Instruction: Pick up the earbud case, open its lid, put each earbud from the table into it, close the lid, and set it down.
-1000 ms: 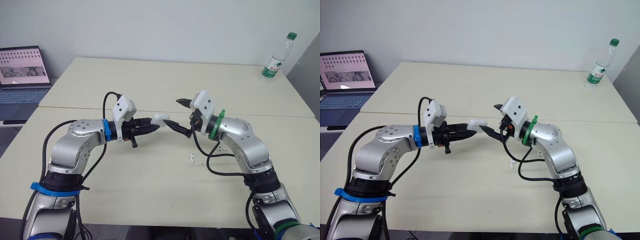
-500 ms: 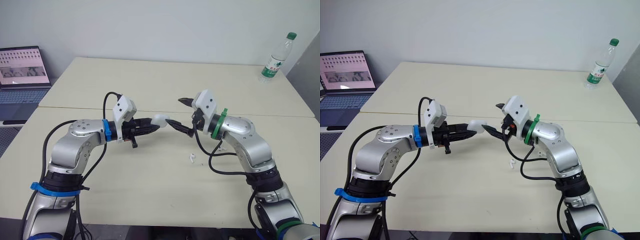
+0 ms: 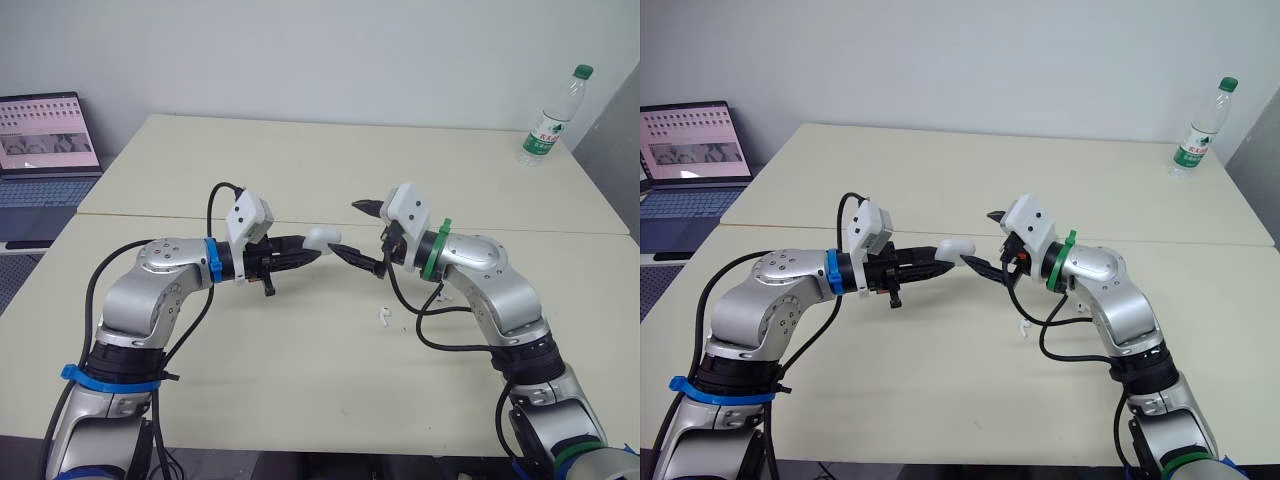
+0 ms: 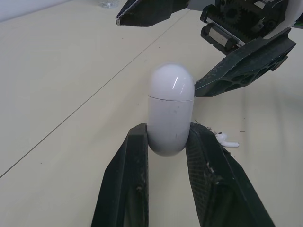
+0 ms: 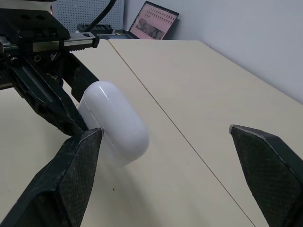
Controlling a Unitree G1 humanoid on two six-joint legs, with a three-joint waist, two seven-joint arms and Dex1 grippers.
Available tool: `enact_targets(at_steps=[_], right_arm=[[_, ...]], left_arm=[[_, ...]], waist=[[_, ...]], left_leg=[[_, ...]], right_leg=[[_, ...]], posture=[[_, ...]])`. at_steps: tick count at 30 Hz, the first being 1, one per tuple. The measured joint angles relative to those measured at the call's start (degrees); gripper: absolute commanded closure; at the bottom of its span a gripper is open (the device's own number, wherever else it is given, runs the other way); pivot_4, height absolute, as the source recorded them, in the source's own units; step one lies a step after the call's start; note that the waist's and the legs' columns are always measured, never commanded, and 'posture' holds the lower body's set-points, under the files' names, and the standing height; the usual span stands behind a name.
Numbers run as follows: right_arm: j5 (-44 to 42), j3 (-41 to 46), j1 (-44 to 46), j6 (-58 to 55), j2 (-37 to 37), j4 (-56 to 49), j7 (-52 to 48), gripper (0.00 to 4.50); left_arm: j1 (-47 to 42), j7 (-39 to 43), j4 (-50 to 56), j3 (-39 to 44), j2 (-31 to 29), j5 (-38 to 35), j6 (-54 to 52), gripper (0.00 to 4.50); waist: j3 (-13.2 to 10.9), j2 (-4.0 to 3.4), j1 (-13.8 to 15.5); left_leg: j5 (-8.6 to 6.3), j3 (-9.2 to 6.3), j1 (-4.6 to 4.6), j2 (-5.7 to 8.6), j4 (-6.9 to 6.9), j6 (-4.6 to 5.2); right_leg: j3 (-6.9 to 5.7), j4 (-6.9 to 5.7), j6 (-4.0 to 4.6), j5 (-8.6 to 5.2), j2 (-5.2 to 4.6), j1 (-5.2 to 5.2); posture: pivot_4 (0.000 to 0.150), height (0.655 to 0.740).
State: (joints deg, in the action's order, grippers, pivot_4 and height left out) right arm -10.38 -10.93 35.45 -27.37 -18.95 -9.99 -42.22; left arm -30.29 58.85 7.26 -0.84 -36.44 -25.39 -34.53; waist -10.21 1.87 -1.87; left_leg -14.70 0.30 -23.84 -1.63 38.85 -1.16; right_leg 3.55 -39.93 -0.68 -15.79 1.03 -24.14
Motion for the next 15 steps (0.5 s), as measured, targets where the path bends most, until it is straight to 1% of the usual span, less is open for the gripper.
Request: enact_targets(at_steps=[8,15], right_arm=[[-2.2,1.1,0.0,-1.4,1.5,0.4,1.1,0.03],[-5.7,5.2,0.1,-4.9,1.8,0.4,2.9,0.03]], left_arm=[[0.0,-0.4,0.0,0.1,0.0,0.1,0.3,3.75],[0.1,0.6,0.0,-1.2,0.2,0.0,1.4,3.75]], waist=[[0.0,0.00,0.0],[0.0,0.00,0.0]], left_leg=[[0.00,-0.01,0.00,0.00,0.00,0.00],[0.00,0.00,0.00,0.00,0.00,0.00]], right_leg=[[0.00,0.00,0.00,0.00,0.00,0.00],[0.00,0.01,0.00,0.00,0.00,0.00]], posture=[[0.150,0.7400],[0.150,0.7400]])
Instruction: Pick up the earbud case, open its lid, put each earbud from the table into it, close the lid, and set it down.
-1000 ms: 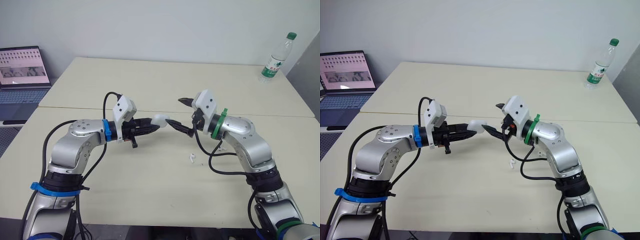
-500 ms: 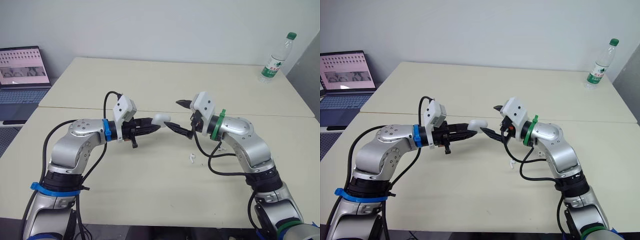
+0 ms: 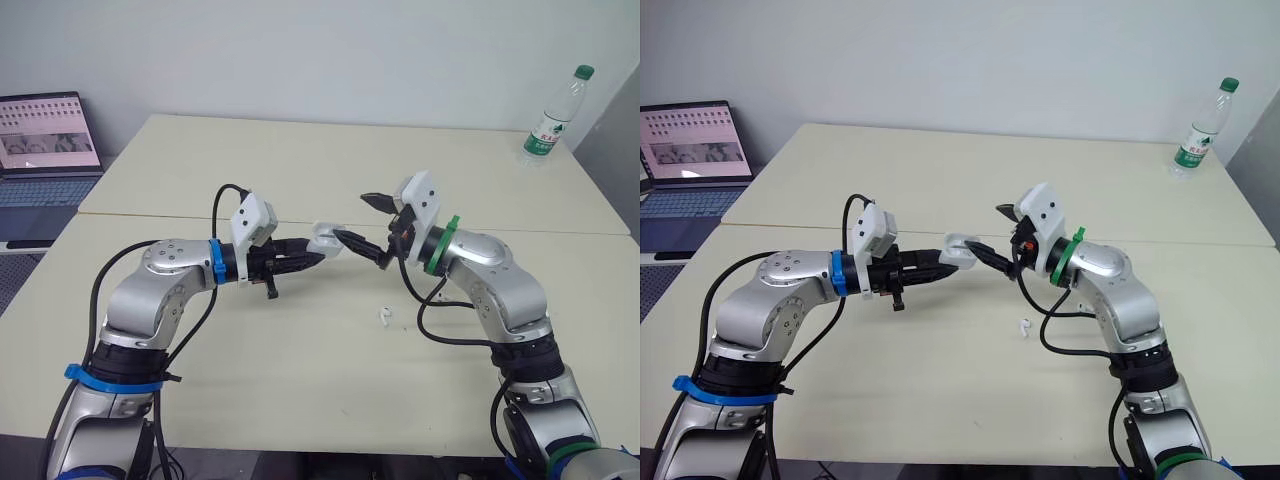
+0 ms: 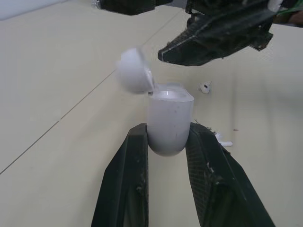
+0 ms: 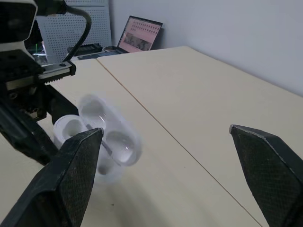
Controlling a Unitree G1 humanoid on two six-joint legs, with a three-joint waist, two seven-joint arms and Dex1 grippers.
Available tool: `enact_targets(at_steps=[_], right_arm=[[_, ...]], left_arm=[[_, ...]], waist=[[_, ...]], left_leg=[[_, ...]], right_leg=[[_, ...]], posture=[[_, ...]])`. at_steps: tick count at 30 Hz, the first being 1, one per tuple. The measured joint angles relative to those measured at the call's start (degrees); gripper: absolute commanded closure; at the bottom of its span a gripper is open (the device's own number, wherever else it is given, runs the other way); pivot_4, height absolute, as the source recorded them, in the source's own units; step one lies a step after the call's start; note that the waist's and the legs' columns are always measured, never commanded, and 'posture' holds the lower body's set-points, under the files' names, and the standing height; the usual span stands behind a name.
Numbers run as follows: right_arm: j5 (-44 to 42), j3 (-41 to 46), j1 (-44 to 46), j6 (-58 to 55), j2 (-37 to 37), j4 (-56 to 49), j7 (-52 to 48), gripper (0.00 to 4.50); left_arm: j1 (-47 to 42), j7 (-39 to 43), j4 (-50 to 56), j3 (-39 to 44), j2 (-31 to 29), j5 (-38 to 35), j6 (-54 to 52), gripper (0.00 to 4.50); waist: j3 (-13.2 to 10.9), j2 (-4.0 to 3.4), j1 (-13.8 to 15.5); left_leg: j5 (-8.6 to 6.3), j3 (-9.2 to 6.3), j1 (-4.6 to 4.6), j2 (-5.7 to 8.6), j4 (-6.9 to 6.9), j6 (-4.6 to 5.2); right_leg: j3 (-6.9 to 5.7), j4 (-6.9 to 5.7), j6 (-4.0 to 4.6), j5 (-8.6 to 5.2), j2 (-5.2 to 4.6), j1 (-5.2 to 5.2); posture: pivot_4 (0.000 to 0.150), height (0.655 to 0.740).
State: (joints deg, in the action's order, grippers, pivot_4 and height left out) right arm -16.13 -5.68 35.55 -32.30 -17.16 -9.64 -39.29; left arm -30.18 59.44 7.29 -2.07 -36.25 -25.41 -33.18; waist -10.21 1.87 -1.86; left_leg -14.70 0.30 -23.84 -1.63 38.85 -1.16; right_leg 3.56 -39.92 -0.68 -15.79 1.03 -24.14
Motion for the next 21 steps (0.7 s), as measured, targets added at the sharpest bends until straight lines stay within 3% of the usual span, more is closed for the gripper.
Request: enact_targets(at_steps=[6,10,15,21], right_arm=[[-2.3,0.7,0.0,-2.5,-1.1,-0.2,0.3,0.03],[-5.9,1.3,-1.1,-8.8,-6.7,-2.9,-2.6,0.03],[-7.7,1.5,-9.9,-14.3,-13.3,-5.3,-4.5,0.03],[-7.0,-2.0,-20.1,-14.7,-14.9,-9.7,-3.8,0.03]], left_arm=[[0.5,-0.9,0.0,0.0,0.2,0.1,0.8,3.75],[1.9,-4.2,-1.3,0.3,1.8,2.0,4.3,3.75],[3.0,-12.8,-4.6,2.8,6.7,5.5,10.9,3.75],[6.1,-20.1,-3.2,4.7,11.0,6.5,13.5,3.75]], waist=[[0.0,0.00,0.0],[0.0,0.00,0.1],[0.0,0.02,0.3],[0.0,0.01,0.0]], left_leg=[[0.00,0.01,0.00,0.01,-0.01,0.00],[0.00,-0.02,0.00,0.02,-0.01,0.00],[-0.01,0.00,-0.02,0.05,0.00,0.01],[-0.01,-0.03,0.00,-0.03,-0.05,0.01]], right_leg=[[0.01,0.01,0.00,0.00,0.00,0.00],[-0.01,0.04,0.00,0.00,-0.02,0.04],[0.02,0.09,-0.01,0.00,-0.04,0.06],[0.01,0.07,-0.03,-0.02,0.01,0.05]], posture=[[0.150,0.7400],[0.150,0.7400],[0.150,0.7400],[0.150,0.7400]])
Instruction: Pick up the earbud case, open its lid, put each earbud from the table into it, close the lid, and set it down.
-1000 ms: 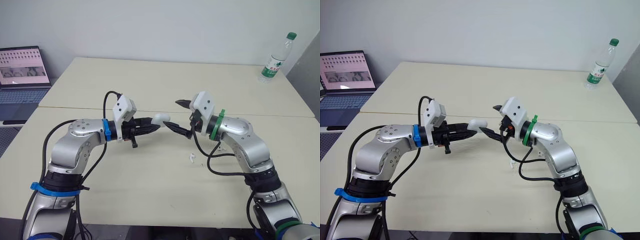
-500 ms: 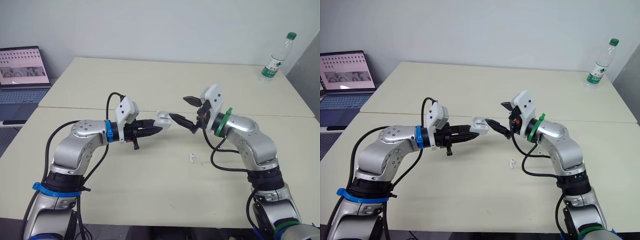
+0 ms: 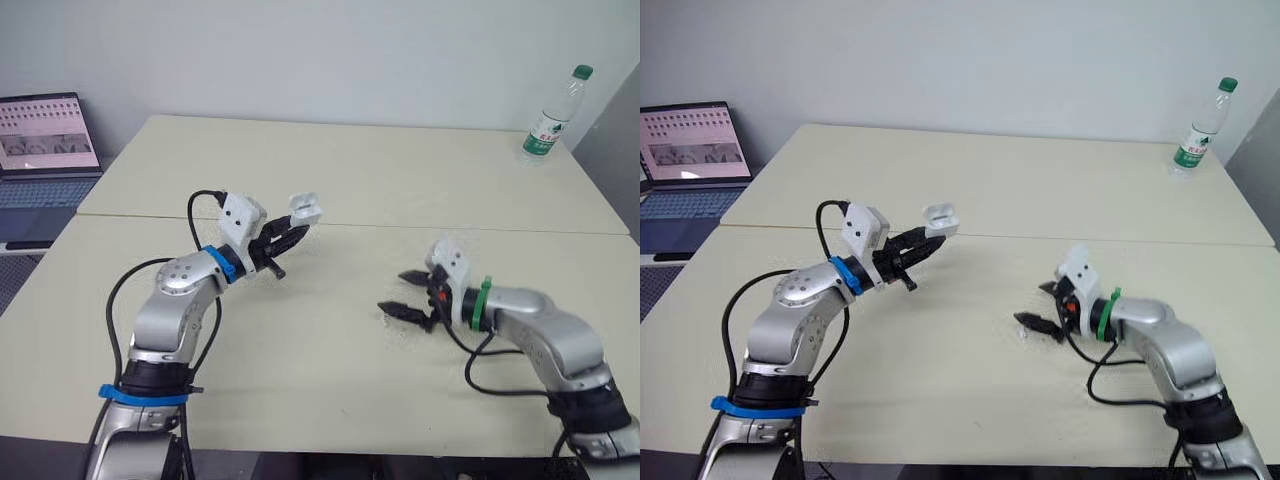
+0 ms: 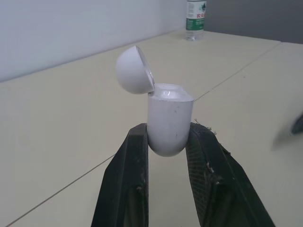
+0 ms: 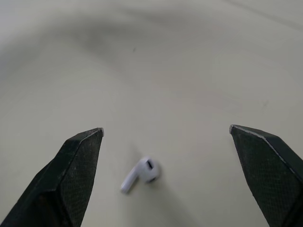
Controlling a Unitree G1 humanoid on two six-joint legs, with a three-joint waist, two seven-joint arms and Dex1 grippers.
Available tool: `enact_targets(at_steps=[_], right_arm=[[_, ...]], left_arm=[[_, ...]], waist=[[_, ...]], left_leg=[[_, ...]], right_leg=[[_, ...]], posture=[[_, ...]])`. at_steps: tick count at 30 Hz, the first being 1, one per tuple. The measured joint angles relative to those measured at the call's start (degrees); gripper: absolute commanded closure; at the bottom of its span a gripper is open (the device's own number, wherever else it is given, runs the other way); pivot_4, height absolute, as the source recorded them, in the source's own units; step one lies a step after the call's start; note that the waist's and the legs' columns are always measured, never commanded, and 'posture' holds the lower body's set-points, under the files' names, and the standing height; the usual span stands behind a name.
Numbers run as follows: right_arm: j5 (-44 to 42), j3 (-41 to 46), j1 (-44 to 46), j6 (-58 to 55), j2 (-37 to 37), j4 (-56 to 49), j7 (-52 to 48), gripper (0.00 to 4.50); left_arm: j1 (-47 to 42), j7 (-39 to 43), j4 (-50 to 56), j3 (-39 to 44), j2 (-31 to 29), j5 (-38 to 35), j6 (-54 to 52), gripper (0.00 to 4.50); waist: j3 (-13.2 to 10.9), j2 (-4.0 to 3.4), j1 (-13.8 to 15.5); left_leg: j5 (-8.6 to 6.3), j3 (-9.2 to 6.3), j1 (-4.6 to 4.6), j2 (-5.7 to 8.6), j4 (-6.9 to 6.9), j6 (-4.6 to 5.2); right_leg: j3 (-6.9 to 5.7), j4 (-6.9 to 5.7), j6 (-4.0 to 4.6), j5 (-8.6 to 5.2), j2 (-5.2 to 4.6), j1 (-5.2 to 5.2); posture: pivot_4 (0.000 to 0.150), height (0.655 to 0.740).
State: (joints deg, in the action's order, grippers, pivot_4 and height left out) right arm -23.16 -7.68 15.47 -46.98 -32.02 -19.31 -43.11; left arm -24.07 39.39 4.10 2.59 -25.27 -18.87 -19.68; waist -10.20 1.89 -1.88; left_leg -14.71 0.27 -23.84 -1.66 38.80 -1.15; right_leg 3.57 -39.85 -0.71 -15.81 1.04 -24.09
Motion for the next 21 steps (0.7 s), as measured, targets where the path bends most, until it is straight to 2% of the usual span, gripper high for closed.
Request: enact_targets(at_steps=[3,9,12,15,21], right_arm=[[0.8,-2.1,-3.2,0.4,-0.9,-1.3,-0.1,0.03],[3.5,-3.9,-3.3,3.2,-1.1,-1.1,0.0,0.03],[4.1,-4.5,-2.8,3.9,-0.6,-0.3,0.1,0.65],[3.8,-5.1,-1.8,2.7,-0.5,0.0,-0.8,1.67],[2.7,-6.2,-0.5,1.0,-0.7,0.3,-3.2,1.67]], left_arm=[[1.5,-1.5,1.2,0.1,0.1,0.0,0.0,3.75],[2.2,-2.6,2.9,0.2,0.1,-0.1,-0.1,3.75],[2.3,-2.7,3.3,0.2,0.1,-0.2,-0.3,3.75],[2.3,-2.8,3.9,0.2,-0.1,-0.3,-0.4,3.75],[2.3,-2.7,4.0,0.3,-0.2,-0.3,-0.4,3.75]], waist=[[0.0,0.00,0.0],[0.0,0.03,0.1],[0.0,0.03,0.0],[0.0,0.03,0.1],[0.0,0.03,0.1]], left_leg=[[0.00,0.00,0.01,0.05,0.03,0.00],[0.00,0.00,0.03,0.05,0.04,0.00],[0.00,0.01,0.06,0.03,0.04,0.00],[0.00,-0.01,0.05,0.04,0.03,0.00],[0.00,-0.01,0.06,0.04,0.03,0.00]], right_leg=[[0.01,0.00,-0.02,0.00,-0.01,0.03],[0.01,0.00,-0.05,-0.01,0.00,0.05],[0.01,-0.01,-0.05,-0.01,0.02,0.06],[0.00,0.00,-0.04,-0.02,0.02,0.05],[0.01,0.00,-0.04,-0.02,0.02,0.06]], posture=[[0.150,0.7400],[0.150,0.7400],[0.150,0.7400],[0.150,0.7400],[0.150,0.7400]])
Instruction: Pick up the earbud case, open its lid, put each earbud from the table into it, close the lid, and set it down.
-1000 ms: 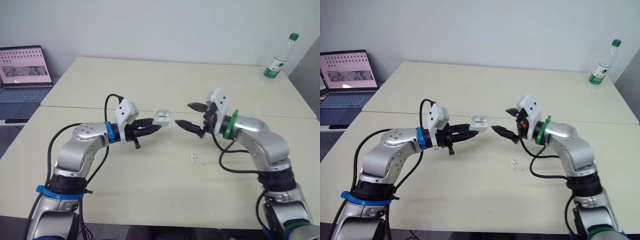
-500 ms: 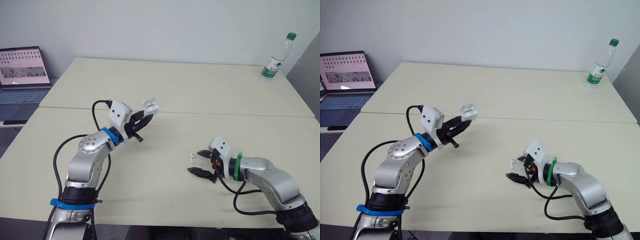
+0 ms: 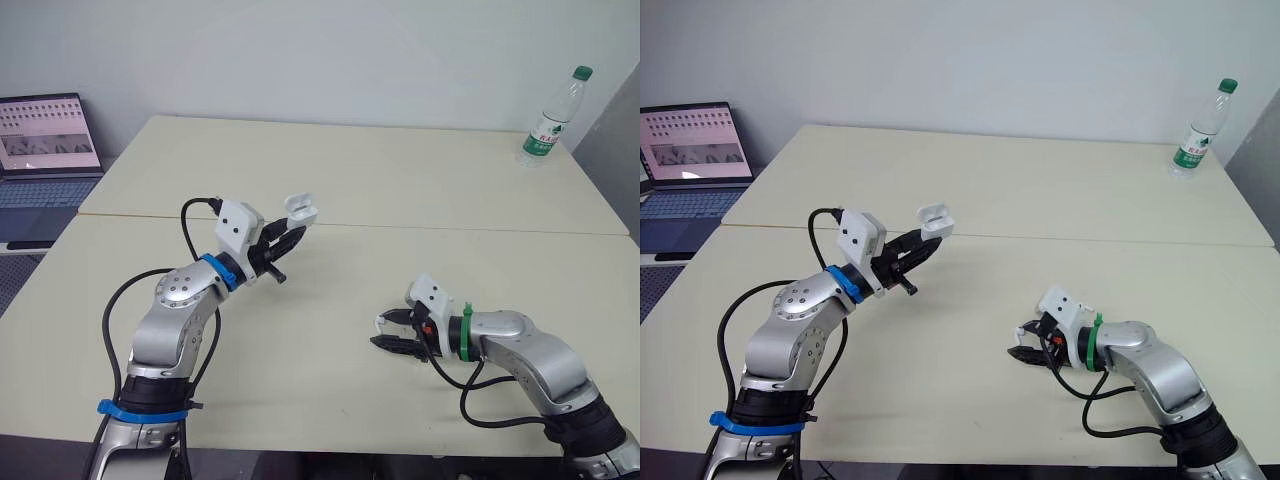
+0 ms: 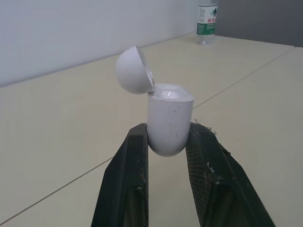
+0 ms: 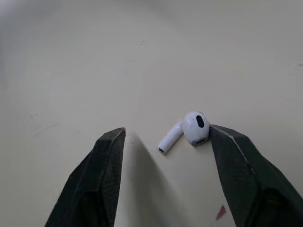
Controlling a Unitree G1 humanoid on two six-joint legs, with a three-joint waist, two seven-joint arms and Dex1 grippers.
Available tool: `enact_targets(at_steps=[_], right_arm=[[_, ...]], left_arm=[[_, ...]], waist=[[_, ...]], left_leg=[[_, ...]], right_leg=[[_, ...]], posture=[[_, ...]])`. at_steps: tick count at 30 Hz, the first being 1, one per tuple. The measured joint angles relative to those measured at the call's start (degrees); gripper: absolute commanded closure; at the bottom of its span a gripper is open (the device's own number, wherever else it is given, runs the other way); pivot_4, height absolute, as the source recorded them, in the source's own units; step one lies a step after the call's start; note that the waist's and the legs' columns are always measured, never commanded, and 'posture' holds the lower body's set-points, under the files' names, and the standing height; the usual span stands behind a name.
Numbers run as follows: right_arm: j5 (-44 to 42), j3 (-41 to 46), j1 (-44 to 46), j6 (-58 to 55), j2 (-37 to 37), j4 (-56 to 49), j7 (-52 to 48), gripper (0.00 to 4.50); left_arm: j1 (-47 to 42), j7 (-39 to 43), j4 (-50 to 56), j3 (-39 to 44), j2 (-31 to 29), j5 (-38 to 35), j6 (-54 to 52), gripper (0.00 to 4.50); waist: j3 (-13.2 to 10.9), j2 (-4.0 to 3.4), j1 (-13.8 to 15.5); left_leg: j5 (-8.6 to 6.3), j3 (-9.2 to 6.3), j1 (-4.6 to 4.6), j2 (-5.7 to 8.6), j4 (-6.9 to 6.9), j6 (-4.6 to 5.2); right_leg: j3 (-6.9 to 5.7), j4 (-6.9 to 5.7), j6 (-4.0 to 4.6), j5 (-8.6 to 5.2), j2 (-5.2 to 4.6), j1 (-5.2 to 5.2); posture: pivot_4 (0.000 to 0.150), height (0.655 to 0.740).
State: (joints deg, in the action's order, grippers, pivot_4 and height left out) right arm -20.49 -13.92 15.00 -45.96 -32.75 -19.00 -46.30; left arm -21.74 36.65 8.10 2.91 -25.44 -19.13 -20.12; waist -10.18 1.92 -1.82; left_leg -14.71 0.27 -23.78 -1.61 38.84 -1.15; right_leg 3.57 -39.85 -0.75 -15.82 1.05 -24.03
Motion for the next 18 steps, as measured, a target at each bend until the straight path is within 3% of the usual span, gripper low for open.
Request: enact_targets(at_steps=[18], right_arm=[[0.8,-1.8,3.2,-0.5,1.6,3.2,-1.1,1.67]], left_arm=[[-1.1,0.1,-0.7,0.3,0.0,0.1,0.5,3.75]], waist=[[0.0,0.02,0.0]], left_leg=[[0.00,0.00,0.02,-0.01,0.00,0.00]], right_leg=[[0.00,-0.01,0.00,0.00,0.00,0.02]], posture=[[0.150,0.7400]])
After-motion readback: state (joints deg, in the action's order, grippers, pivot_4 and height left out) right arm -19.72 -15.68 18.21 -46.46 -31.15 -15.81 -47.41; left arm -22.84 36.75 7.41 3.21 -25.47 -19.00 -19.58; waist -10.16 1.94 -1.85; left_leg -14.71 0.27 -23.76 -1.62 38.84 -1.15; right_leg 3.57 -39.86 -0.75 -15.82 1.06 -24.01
